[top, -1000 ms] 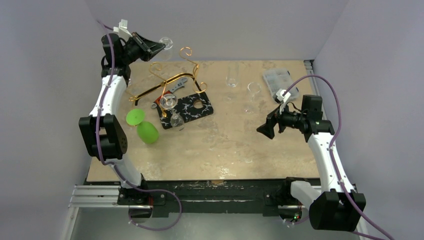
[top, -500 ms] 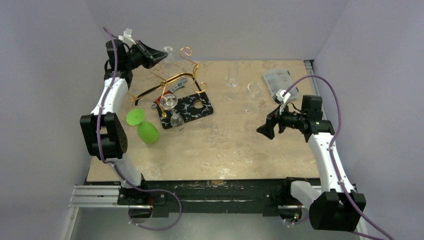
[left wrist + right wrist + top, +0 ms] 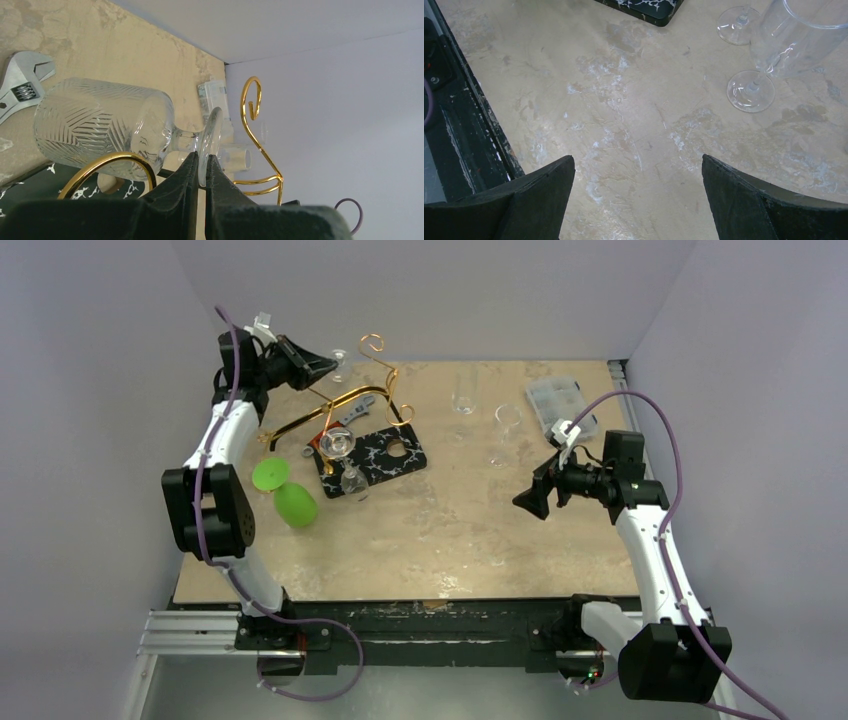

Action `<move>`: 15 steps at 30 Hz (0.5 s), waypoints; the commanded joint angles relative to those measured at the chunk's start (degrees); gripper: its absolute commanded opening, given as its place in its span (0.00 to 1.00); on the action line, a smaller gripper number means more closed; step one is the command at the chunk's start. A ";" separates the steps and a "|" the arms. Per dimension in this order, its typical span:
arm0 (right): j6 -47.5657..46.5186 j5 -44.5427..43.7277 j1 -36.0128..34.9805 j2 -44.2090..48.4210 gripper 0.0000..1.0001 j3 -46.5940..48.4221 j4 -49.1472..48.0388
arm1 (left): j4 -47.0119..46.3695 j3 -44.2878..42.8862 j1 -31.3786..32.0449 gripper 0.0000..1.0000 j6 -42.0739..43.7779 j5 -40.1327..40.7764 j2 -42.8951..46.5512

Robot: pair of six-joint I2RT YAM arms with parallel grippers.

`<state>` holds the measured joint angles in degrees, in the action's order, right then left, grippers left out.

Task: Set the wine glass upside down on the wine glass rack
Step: Turn the wine glass upside down at the wine rack.

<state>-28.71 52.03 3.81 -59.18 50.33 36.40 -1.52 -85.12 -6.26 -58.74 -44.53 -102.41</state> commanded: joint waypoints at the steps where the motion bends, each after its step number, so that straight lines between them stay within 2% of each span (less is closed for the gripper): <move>1: -0.97 1.28 0.12 1.32 0.96 1.62 0.07 | -3.41 0.01 -0.50 0.00 2.06 -0.61 5.04; 15: -1.10 1.32 0.14 1.26 0.96 1.62 0.08 | -3.43 3.24 -1.47 0.00 2.16 -0.60 7.39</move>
<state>-29.04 52.03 3.81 -59.18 50.33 36.42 -0.71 -81.78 -7.14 -57.43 -44.25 -99.09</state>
